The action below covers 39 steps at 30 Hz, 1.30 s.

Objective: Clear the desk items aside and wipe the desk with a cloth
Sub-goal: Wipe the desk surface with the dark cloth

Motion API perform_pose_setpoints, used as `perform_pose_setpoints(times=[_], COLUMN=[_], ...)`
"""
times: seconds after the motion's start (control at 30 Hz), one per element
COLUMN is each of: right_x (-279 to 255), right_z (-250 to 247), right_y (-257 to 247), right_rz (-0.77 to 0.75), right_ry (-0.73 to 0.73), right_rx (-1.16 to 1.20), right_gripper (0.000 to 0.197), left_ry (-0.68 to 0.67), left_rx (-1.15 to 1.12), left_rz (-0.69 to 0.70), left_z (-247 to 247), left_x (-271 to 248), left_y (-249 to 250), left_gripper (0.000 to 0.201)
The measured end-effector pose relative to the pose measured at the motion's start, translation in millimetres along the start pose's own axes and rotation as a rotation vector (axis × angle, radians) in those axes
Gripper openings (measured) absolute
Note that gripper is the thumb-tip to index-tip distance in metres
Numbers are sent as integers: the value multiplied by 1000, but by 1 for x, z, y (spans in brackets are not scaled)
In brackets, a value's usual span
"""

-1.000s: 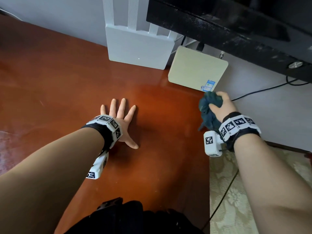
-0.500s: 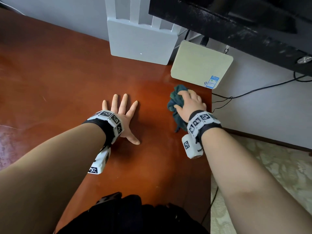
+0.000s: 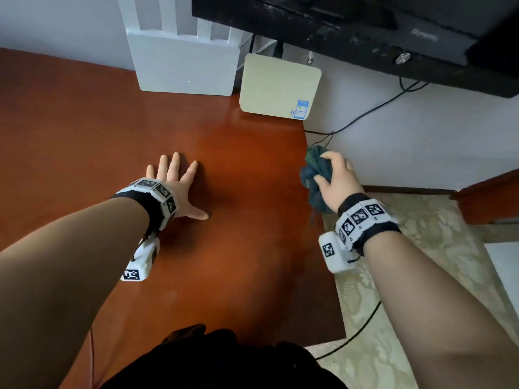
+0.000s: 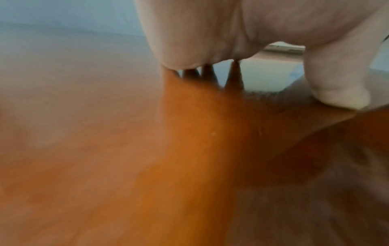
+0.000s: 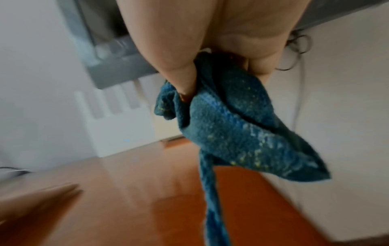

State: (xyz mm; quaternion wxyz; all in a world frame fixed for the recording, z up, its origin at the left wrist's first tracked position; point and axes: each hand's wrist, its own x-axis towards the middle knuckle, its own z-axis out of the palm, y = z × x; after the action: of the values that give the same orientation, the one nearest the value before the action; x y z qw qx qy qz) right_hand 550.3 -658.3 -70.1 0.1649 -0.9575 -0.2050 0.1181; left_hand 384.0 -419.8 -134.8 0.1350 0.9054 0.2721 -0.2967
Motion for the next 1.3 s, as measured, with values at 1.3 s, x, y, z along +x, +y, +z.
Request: perform_pose_setpoints(times=[1.3], right_x=[-173], right_z=[108], right_y=[-63], right_rz=[-487], right_ry=[-326], right_rx=[-183], right_gripper=[40], left_ry=[3], left_rx=[-88], left_rz=[-238], left_z=[137], left_x=[-177], left_y=[-15], left_gripper=[113])
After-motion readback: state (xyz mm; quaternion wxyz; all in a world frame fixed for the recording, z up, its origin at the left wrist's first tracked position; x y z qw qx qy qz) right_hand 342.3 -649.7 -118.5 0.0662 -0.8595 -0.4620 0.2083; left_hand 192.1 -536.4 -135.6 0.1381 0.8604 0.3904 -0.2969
